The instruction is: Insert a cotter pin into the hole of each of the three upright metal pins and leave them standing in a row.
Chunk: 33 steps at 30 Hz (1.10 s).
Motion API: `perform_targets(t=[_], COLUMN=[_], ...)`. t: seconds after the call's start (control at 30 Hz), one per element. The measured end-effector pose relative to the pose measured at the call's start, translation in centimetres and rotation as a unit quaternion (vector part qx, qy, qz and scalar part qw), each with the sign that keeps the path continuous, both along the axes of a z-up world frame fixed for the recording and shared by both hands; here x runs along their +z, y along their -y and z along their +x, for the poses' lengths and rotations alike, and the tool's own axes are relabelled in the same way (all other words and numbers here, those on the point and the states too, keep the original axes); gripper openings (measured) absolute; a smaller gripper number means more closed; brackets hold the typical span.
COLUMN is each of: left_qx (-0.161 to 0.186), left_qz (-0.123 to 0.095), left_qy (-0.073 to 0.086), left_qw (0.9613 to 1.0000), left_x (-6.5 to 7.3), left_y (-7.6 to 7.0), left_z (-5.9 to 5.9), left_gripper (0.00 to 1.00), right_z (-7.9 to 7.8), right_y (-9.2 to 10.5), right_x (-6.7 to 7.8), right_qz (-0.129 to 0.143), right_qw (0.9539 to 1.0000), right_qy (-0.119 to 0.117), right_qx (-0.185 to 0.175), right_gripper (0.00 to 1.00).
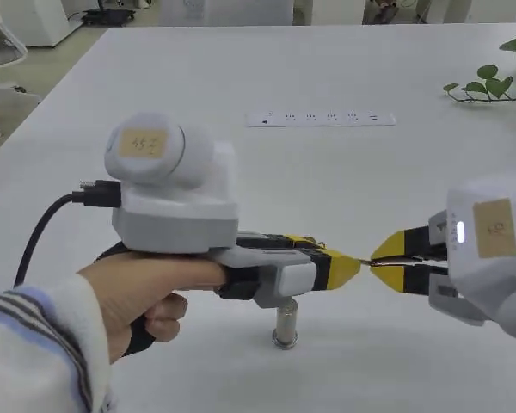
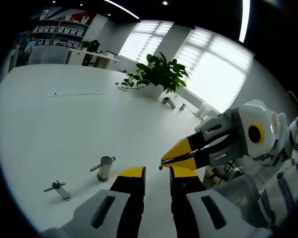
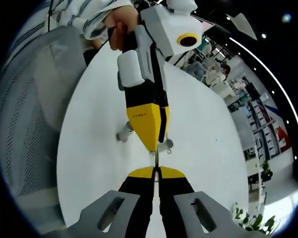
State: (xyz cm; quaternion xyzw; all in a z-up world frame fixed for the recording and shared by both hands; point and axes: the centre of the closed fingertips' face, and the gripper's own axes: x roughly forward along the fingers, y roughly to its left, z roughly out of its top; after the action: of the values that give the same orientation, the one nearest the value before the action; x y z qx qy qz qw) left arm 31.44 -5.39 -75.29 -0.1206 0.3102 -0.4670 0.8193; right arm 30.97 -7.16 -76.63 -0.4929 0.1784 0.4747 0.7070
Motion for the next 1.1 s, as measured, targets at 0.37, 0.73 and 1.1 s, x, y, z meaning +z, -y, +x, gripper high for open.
perform_targets(t=[0.37,0.73,1.1], left_qx=[-0.012,-0.018,-0.018], left_qz=[0.000,-0.002,-0.001], left_qy=[-0.011,-0.022,-0.023], left_qw=[0.9999,0.9996,0.9996], left_x=[-0.56,-0.74,-0.89], left_y=[0.67,0.88,0.93], left_z=[-0.23,-0.58,-0.64], left_gripper=[0.12,0.04,0.02], right_z=[-0.31,-0.55,-0.64], right_y=[-0.40,-0.64,-0.54], right_x=[0.21,-0.01,-0.09], right_qz=[-0.002,0.000,-0.001], right_qw=[0.9999,0.9998,0.9998], right_qy=[0.012,0.013,0.017], right_qx=[0.009,0.012,0.012], right_gripper=[0.02,0.02,0.02])
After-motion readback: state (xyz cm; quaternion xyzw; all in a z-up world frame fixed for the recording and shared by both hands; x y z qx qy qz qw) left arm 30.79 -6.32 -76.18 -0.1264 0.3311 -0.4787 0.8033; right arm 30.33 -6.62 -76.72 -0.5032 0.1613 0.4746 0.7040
